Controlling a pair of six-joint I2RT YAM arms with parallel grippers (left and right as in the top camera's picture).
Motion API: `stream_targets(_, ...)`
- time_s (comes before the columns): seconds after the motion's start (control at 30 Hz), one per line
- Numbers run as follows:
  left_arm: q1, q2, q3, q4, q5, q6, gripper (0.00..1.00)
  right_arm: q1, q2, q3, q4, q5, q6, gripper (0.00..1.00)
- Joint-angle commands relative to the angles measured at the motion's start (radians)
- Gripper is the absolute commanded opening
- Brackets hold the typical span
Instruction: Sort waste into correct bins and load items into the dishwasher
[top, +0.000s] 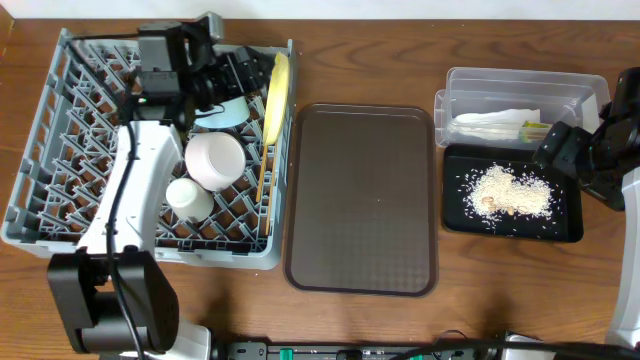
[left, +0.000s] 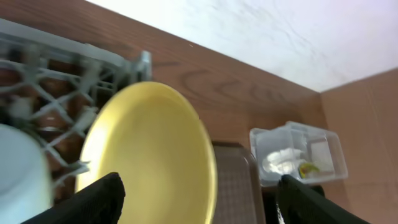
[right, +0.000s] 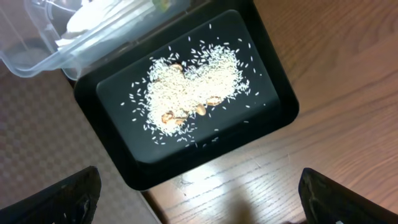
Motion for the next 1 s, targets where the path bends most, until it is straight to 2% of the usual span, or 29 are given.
stream_targets(0.0,0.025,-0.079,0.0,-0.039,-0.043,0.058,0.83,-0.004,-0.005,0.008,0.035,-0.059,-0.018,0.99)
stream_targets(0.13,0.018,-0.103,0.0,-0.191,-0.192,0.13,0.84,0.002,-0.005,0.008,0.152,-0.218,-0.108,0.99)
stream_targets(0.17,0.014,-0.103,0.0,-0.248,-0.246,0.146,0.89,0.011,-0.005,0.008,0.191,-0.262,-0.134,0.99)
stream_targets(0.2,0.013,-0.103,0.0,-0.297,-0.293,0.156,0.89,0.023,-0.005,0.008,0.226,-0.29,-0.159,0.99)
stream_targets(0.27,0.01,-0.102,0.0,-0.408,-0.41,0.157,0.89,0.056,-0.003,0.005,0.302,-0.308,-0.217,0.99)
stream_targets(0.4,0.01,-0.102,0.0,-0.576,-0.543,0.156,0.9,0.142,0.021,0.005,0.405,-0.301,-0.324,0.99)
stream_targets(0.7,0.01,-0.103,0.0,-0.859,-0.554,0.157,0.9,0.177,0.083,0.002,0.28,-0.241,-0.306,0.99)
stream_targets(0.97,0.003,-0.172,-0.058,-0.93,-0.553,0.162,0.9,0.179,0.028,-0.032,0.179,-0.23,-0.288,0.99)
